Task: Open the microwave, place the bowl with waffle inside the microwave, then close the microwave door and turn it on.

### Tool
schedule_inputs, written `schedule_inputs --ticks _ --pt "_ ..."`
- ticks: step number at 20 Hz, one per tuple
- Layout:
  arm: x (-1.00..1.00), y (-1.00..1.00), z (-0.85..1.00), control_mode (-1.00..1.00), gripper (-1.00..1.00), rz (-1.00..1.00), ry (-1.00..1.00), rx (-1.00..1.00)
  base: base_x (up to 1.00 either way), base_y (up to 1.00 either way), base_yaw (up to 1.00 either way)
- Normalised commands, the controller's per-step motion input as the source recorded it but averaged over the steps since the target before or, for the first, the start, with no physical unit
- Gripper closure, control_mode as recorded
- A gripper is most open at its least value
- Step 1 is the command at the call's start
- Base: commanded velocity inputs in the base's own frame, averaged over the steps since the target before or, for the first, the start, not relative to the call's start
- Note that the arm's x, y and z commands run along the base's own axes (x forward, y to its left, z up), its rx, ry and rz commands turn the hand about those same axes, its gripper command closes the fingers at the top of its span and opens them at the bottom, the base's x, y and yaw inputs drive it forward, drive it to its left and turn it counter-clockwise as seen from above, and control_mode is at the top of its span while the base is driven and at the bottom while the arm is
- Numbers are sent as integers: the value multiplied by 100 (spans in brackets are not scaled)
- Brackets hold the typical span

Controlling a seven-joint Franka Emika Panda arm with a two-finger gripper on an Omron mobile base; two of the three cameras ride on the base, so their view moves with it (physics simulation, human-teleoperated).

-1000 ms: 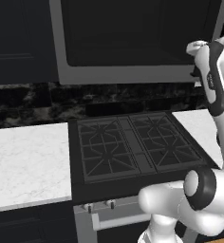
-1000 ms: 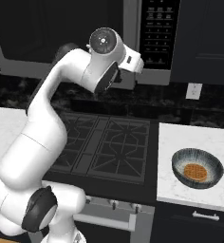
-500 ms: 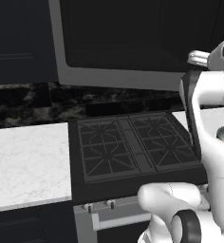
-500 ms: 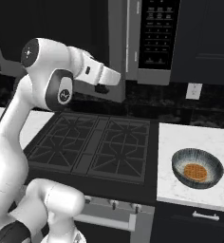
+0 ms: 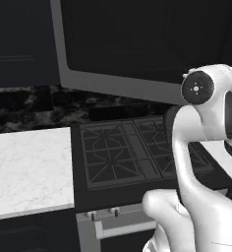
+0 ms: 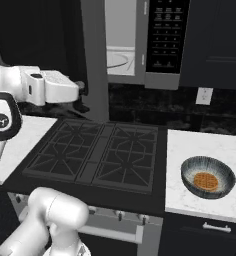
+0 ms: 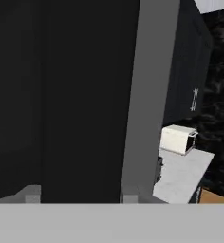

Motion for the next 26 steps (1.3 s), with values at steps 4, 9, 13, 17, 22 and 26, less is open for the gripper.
schedule_inputs --ticks 4,9,13,17,22,26 --pt "-100 51 -9 -100 100 -26 -16 -24 0 0 0" --pt "-100 65 -17 -100 100 -24 -20 -23 0 0 0" --pt "-100 81 -28 -100 100 -20 -12 -26 0 0 0" --pt "-78 97 -20 -100 100 -15 -2 -29 0 0 0" --pt "-1 70 -14 -100 -100 -8 9 -21 0 0 0" --pt "21 4 -24 -100 -100 3 17 -2 0 0 0"
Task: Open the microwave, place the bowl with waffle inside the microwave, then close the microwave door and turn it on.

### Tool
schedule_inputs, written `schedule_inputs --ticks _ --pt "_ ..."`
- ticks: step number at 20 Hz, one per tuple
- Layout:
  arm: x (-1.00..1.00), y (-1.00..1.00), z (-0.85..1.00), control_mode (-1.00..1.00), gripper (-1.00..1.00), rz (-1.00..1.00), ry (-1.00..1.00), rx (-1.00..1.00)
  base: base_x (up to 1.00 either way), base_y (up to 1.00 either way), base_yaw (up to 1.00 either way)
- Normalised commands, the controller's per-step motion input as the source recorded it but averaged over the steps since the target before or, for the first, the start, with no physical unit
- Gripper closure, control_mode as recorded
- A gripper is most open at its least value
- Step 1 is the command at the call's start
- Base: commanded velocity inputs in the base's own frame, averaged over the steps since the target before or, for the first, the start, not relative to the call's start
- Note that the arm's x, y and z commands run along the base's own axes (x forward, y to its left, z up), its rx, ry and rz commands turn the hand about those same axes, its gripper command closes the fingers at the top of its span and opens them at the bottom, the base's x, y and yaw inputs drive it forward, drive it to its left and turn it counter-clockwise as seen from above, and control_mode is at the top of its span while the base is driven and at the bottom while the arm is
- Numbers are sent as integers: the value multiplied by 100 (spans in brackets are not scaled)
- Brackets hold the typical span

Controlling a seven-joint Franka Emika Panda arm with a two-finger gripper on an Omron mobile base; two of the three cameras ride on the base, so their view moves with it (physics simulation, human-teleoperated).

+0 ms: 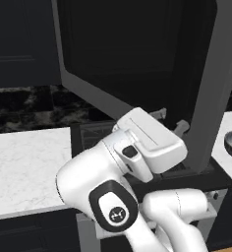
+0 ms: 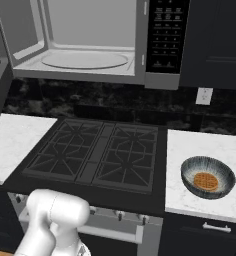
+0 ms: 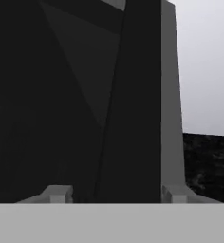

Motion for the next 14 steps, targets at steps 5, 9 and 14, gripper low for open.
schedule_inputs --ticks 5,9,14 --pt "17 1 -37 -100 -100 16 10 1 0 0 0" --pt "0 27 -8 -100 -100 21 -1 6 0 0 0" --pt "-22 21 7 -100 -100 20 1 3 0 0 0"
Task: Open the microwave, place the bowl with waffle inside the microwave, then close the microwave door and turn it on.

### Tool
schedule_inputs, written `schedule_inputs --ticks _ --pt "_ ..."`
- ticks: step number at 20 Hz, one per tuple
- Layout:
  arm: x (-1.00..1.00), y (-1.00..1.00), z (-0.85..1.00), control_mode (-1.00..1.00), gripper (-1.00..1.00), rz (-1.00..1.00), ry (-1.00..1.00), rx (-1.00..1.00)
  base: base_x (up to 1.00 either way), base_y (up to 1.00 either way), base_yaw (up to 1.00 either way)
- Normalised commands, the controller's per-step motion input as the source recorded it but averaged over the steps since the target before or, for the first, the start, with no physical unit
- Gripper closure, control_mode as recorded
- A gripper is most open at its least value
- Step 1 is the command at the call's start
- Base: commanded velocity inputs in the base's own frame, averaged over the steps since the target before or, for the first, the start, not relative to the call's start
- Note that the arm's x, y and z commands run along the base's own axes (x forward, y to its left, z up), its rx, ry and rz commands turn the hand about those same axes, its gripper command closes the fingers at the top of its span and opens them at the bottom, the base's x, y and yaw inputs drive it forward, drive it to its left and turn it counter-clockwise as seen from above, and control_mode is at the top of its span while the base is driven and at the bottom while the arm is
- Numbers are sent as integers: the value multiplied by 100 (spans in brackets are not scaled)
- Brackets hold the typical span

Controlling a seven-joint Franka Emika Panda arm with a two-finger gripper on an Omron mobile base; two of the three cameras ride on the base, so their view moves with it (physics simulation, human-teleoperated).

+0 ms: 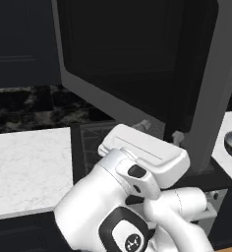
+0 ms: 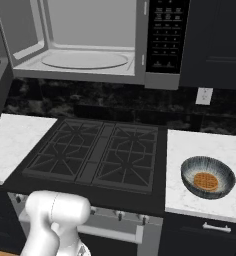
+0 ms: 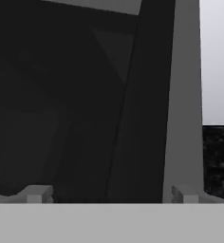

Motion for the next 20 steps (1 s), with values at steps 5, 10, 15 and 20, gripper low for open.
schedule_inputs --ticks 5,10,15,20 --pt "-56 -6 3 -100 -100 32 23 0 0 0 0" --pt "-50 -58 0 -100 -100 40 8 21 0 0 0" --pt "-71 -53 0 -100 -100 57 0 25 0 0 0" --pt "-41 -38 0 -100 -100 69 4 22 0 0 0"
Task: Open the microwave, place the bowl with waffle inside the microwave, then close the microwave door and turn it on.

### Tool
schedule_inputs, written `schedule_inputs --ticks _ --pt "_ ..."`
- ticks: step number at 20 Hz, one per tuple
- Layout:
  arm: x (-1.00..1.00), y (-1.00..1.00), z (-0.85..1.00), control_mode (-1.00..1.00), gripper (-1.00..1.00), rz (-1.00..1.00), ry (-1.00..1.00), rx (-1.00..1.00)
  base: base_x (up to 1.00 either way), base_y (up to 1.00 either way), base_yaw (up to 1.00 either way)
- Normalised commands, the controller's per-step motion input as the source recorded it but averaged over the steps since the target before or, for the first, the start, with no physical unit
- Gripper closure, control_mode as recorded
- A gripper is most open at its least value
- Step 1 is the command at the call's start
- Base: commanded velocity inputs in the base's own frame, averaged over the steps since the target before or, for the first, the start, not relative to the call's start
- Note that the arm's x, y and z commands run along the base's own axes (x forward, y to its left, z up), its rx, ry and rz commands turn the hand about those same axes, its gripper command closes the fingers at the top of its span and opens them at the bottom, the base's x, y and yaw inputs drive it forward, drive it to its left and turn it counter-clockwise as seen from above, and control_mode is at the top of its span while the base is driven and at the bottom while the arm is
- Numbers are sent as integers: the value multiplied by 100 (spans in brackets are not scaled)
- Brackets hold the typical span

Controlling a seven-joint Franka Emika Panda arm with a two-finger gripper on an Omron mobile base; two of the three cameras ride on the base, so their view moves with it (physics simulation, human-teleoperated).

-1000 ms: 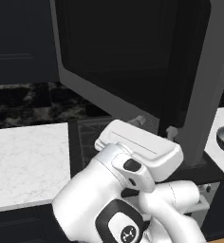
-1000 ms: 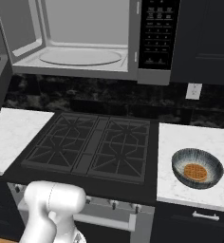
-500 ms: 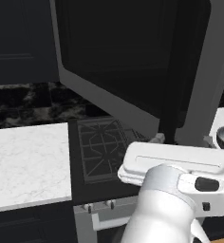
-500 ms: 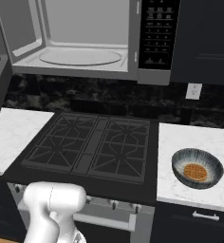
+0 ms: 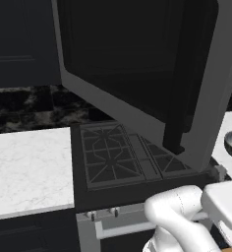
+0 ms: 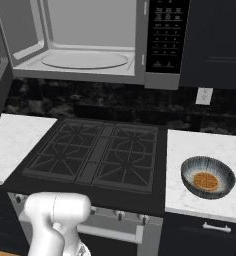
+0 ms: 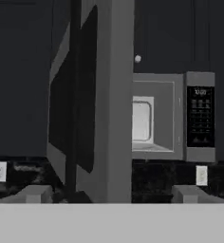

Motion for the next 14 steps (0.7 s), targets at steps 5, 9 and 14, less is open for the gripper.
schedule_inputs --ticks 5,9,14 --pt "5 -36 0 -100 -100 66 17 20 0 0 0" --pt "45 -41 0 -100 -100 59 17 22 0 0 0" --pt "69 -51 -4 -100 -100 54 16 22 0 0 0"
